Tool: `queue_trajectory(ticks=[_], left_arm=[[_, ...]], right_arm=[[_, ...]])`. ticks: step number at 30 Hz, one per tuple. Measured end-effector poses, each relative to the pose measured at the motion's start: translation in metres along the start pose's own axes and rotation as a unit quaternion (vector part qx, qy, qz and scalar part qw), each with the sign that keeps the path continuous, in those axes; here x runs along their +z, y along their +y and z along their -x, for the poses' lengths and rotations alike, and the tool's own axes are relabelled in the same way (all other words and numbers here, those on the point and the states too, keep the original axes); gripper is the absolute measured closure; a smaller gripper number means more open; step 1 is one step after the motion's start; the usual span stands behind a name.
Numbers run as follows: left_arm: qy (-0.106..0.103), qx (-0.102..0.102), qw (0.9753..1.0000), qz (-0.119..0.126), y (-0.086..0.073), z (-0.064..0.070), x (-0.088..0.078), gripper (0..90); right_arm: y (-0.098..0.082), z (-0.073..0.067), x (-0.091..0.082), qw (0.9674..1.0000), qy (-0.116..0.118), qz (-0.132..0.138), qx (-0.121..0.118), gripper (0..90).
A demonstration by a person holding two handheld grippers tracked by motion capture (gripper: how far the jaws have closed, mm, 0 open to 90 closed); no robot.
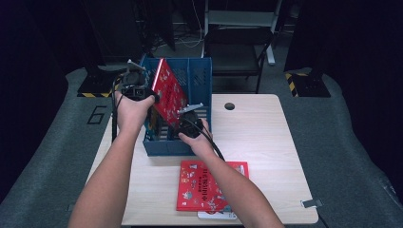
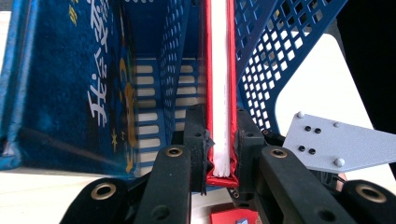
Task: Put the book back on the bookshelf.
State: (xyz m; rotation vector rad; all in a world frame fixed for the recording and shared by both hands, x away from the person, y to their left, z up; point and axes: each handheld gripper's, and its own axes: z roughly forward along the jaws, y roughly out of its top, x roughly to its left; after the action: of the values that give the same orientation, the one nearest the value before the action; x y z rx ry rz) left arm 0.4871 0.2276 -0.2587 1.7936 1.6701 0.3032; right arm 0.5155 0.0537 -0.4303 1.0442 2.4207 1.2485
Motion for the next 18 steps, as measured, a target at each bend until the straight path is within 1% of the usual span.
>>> queue_trajectory(ticks=[1,2,3,5,9,10,11,13,16,18], left_arm=[[-0.001,-0.001,1.0,0.0,0.0,0.0,0.001,79.5],[-0.001,0.0,1.0,-0.001,0.0,0.001,0.002,79.5],[0.0,0.0,1.0,0.0,-0.001,0.001,0.003,79.5],[0.003,0.002,1.0,0.0,-0.001,0.004,0.005,79.4],[0.007,0.003,1.0,-0.003,0.0,0.003,0.006,79.4],[0.007,0.003,1.0,-0.004,0.001,0.003,0.007,79.4],[0.006,0.005,1.0,-0.006,0.001,0.003,0.007,79.4],[0.01,0.004,0.9999,-0.006,0.002,0.003,0.009,79.4],[0.013,0.006,0.9999,-0.006,0.002,0.005,0.012,79.4],[0.015,0.006,0.9999,-0.005,0.003,0.006,0.015,79.4]], right_arm=[[0.001,0.0,-0.001,0.9999,0.0,-0.01,0.004,53.1],[0.001,0.002,-0.001,1.0,-0.003,-0.005,0.002,53.1],[0.001,0.002,-0.001,0.9999,-0.003,-0.008,0.006,53.1],[0.002,0.003,-0.001,1.0,-0.006,-0.004,-0.002,53.2],[0.003,0.002,0.002,1.0,-0.007,-0.002,0.003,53.2],[0.003,0.002,0.002,1.0,-0.008,-0.005,0.002,53.2],[0.003,0.002,0.003,1.0,-0.007,-0.002,-0.001,53.2],[0.004,0.002,0.004,0.9999,-0.007,-0.007,-0.001,53.2],[0.004,0.002,0.006,0.9999,-0.012,-0.008,0.004,53.2],[0.005,0.003,0.006,0.9999,-0.011,-0.008,0.005,53.2]])
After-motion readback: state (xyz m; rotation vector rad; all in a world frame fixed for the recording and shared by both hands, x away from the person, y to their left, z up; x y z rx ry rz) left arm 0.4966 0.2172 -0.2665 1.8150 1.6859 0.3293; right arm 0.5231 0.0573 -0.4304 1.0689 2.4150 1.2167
